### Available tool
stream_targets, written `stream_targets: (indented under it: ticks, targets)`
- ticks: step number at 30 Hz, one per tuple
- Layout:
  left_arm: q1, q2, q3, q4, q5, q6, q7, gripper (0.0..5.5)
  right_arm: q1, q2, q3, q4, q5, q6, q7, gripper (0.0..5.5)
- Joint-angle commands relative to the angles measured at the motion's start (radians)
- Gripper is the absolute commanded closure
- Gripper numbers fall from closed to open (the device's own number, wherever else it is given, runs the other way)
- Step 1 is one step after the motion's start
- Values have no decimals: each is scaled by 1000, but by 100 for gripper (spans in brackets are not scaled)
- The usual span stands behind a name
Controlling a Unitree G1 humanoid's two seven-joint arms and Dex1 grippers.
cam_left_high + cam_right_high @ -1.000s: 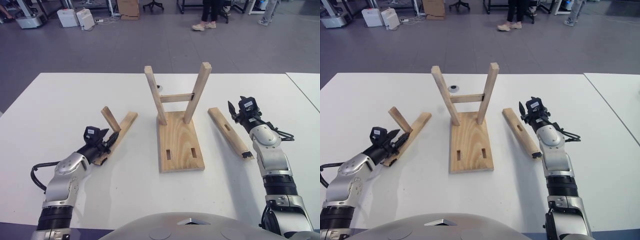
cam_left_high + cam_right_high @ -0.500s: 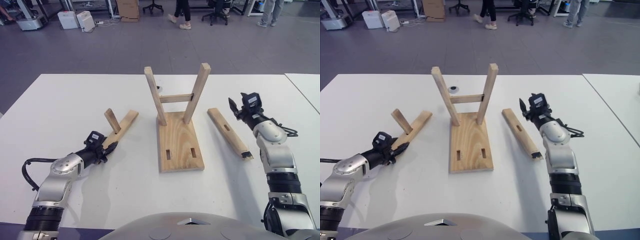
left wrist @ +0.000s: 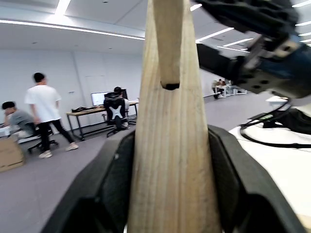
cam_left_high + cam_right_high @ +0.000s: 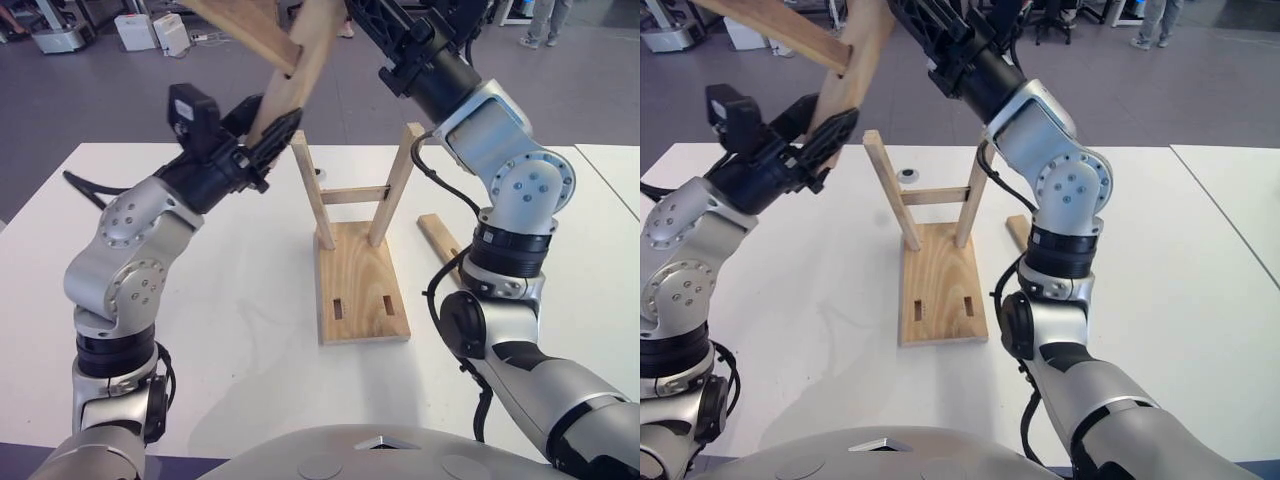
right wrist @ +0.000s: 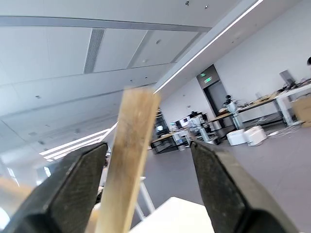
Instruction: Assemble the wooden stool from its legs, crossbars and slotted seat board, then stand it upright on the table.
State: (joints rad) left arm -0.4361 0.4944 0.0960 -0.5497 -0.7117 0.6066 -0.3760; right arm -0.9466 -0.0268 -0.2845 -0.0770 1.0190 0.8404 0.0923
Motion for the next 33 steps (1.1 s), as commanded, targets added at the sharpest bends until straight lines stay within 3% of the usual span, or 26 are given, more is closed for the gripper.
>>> stream_targets:
  ticks: [1, 5, 14, 15, 18, 22, 26, 29, 33]
  targets:
    - [-29, 22, -61, -30, 49, 21, -12, 347, -41, 10, -36, 21, 82, 33, -75, 234]
    - [-29, 27, -71, -29, 75, 12, -27, 347, -23, -4, -52, -17, 189, 78, -144, 275]
    - [18, 43, -120, -62, 131, 8, -71, 347, 83, -75, -95, -75, 482, 122, -357, 439]
    - [26, 44, -131, -68, 137, 13, -73, 347, 109, -87, -94, -97, 513, 121, -378, 440]
    - [94, 65, -190, -97, 168, 20, -101, 273, 277, -160, -123, -215, 591, 114, -434, 447]
    - [351, 113, -266, -140, 253, -22, -122, 203, 692, -242, -218, -472, 664, 45, -513, 447]
    - [536, 141, -313, -123, 347, -97, -137, 138, 988, -258, -189, -582, 526, 4, -416, 447]
    - [563, 153, -332, -69, 424, -156, -153, 93, 1083, -254, -173, -592, 425, -62, -338, 447]
    - [578, 141, -336, -46, 468, -184, -158, 93, 1113, -293, -160, -573, 304, -122, -262, 447]
